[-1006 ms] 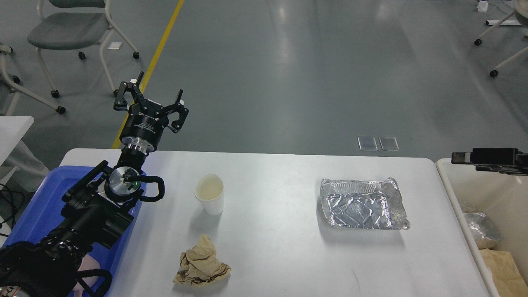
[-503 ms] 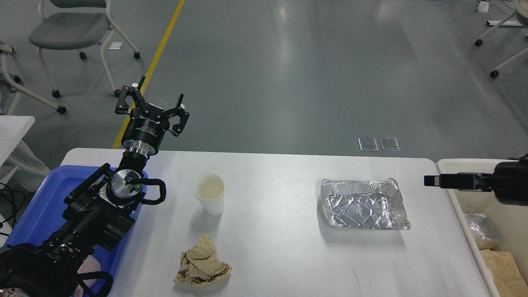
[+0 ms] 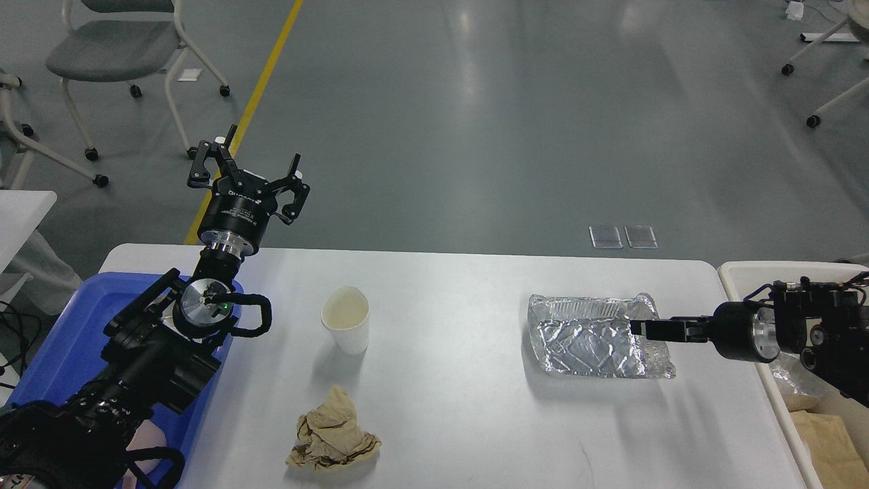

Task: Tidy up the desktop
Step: 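Reach the right gripper toward the foil tray's edge nearest it, then grasp the foil tray edge with the right gripper and lift it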

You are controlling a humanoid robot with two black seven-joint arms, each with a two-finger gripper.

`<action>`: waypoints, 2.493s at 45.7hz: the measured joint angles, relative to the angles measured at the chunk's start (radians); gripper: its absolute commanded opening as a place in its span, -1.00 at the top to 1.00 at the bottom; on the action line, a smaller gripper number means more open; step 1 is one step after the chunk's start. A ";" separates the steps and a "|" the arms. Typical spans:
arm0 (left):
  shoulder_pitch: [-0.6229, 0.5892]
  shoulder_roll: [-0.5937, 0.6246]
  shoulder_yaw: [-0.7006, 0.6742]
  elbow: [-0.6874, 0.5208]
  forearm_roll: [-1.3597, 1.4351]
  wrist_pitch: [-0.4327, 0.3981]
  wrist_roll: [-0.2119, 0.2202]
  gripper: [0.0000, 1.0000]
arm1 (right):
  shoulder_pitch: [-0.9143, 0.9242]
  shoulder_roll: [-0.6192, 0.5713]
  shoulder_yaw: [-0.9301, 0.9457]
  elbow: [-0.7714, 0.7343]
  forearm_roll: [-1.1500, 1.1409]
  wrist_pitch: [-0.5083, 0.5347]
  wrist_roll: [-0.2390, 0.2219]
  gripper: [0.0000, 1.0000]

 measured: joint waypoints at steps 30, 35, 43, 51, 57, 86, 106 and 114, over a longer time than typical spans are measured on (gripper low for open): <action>-0.001 0.009 -0.001 0.000 0.000 0.000 -0.002 -0.94 | 0.026 0.221 -0.199 -0.313 0.019 -0.150 -0.011 -0.80; -0.001 0.009 -0.001 0.000 0.000 0.000 -0.002 -0.94 | 0.026 0.227 -0.208 -0.319 0.019 -0.163 -0.011 -0.72; -0.001 0.011 -0.001 0.000 0.000 0.000 -0.002 -0.94 | 0.023 0.233 -0.210 -0.328 0.020 -0.170 -0.011 -0.39; -0.001 0.011 -0.001 0.000 0.000 0.000 -0.002 -0.94 | 0.015 0.287 -0.244 -0.425 0.021 -0.176 -0.005 0.04; -0.002 0.010 -0.001 0.000 0.001 0.000 -0.002 -0.94 | 0.014 0.305 -0.310 -0.463 0.065 -0.181 0.001 0.32; -0.003 0.010 -0.001 0.000 0.000 0.000 -0.003 -0.94 | 0.014 0.331 -0.408 -0.508 0.231 -0.139 0.003 1.00; 0.010 0.016 0.006 0.000 0.011 0.016 -0.037 -0.94 | 0.108 0.298 -0.406 -0.457 0.247 -0.025 0.081 1.00; 0.018 0.019 0.006 -0.001 0.012 0.022 -0.041 -0.94 | 0.183 0.231 -0.405 -0.333 0.290 0.043 0.090 1.00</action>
